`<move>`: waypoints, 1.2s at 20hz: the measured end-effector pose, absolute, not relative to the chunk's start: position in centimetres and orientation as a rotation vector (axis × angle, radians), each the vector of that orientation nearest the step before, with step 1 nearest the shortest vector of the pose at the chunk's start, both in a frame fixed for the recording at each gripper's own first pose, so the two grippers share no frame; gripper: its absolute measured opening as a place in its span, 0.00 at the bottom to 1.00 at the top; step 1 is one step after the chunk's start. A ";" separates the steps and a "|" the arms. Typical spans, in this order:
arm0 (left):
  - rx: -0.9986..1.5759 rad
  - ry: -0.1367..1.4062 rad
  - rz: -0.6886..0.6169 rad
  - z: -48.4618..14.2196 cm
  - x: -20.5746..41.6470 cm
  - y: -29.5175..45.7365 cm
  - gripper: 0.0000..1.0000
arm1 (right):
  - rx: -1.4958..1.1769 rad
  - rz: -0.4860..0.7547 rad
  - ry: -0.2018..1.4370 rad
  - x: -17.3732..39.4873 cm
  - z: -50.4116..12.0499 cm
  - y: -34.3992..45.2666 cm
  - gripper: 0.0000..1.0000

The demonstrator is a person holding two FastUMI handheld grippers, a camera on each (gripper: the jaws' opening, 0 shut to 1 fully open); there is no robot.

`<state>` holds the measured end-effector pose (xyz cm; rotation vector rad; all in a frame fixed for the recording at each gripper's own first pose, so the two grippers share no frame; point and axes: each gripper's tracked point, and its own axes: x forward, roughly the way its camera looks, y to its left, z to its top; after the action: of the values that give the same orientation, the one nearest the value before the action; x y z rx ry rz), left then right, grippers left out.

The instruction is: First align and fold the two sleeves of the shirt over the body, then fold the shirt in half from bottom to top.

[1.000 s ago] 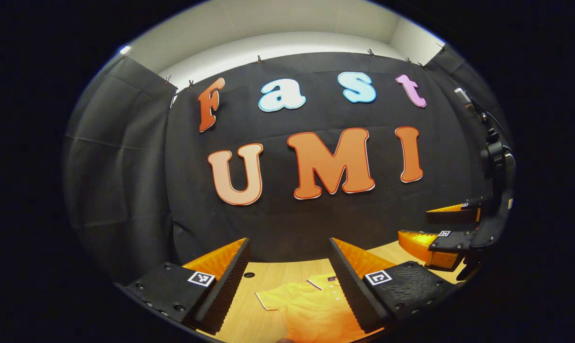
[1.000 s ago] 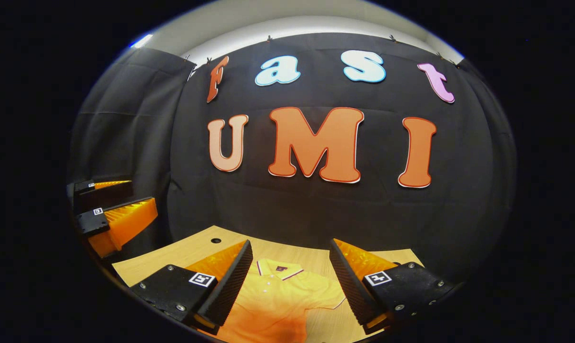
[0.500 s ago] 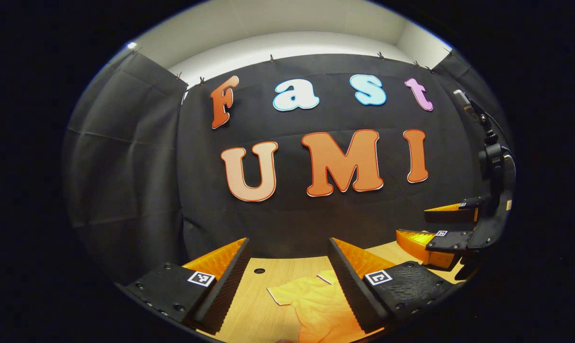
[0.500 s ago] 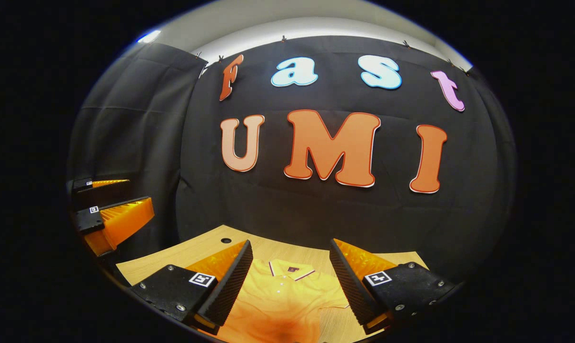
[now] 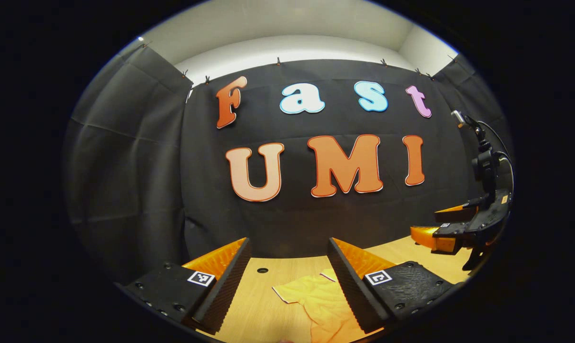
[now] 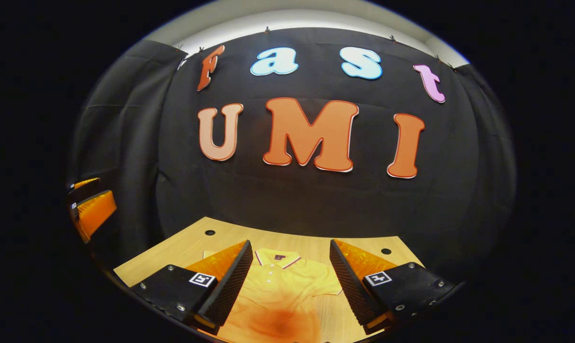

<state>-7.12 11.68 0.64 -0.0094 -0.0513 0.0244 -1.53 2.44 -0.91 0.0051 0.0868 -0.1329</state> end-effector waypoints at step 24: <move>-0.004 0.120 0.283 -3.1 -4.4 8.2 0.99 | 0.251 -0.146 0.896 15.2 -25.5 -11.9 0.99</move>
<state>-4.35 8.18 -3.14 -0.0045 0.1200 0.2827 15.22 -11.93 -25.49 0.2509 0.8956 -0.1465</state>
